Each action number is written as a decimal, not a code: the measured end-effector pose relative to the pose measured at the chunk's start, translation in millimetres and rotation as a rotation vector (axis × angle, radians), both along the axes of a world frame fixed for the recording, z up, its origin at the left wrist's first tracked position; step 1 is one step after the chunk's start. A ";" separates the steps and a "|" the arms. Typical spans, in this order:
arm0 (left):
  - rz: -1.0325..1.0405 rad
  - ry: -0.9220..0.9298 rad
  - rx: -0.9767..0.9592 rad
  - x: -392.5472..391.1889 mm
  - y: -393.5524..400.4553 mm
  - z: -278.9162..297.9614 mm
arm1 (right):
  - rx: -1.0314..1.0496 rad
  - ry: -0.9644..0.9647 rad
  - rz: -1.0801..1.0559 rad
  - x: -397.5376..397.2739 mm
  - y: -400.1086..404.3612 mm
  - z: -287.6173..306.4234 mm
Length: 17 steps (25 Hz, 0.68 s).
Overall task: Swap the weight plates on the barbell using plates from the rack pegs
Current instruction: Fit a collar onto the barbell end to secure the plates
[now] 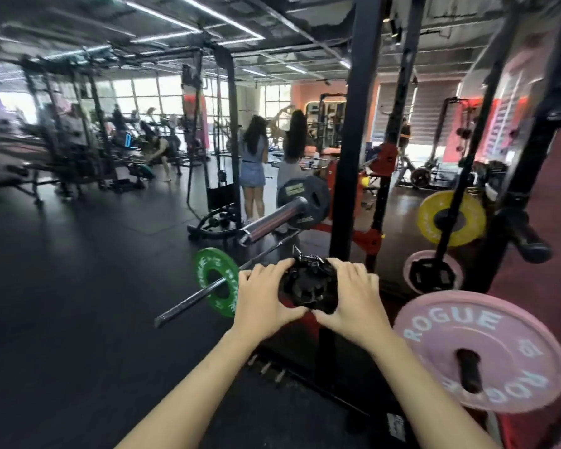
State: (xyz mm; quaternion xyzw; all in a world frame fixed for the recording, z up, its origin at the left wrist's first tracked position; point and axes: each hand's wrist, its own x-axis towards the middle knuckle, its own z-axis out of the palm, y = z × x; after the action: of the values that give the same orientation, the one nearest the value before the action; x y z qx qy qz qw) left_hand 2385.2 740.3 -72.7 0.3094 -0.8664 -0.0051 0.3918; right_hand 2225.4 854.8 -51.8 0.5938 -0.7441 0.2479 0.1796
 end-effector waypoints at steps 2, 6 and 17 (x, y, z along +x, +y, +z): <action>0.057 0.009 0.007 34.9 -15.9 -0.3 | 0.003 0.014 0.060 29.2 -24.4 3.7; 0.138 0.051 0.057 76.4 -54.2 -4.0 | 0.011 0.048 0.093 69.4 -74.9 6.4; 0.145 -0.019 0.097 50.3 -189.8 -1.5 | -0.015 0.079 -0.017 57.6 -204.4 5.5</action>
State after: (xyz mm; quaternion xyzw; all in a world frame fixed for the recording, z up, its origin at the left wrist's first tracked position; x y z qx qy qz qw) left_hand 2435.5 550.6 -74.2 0.3900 -0.8443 -0.0159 0.3673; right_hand 2283.0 650.5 -46.3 0.5956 -0.7395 0.2282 0.2152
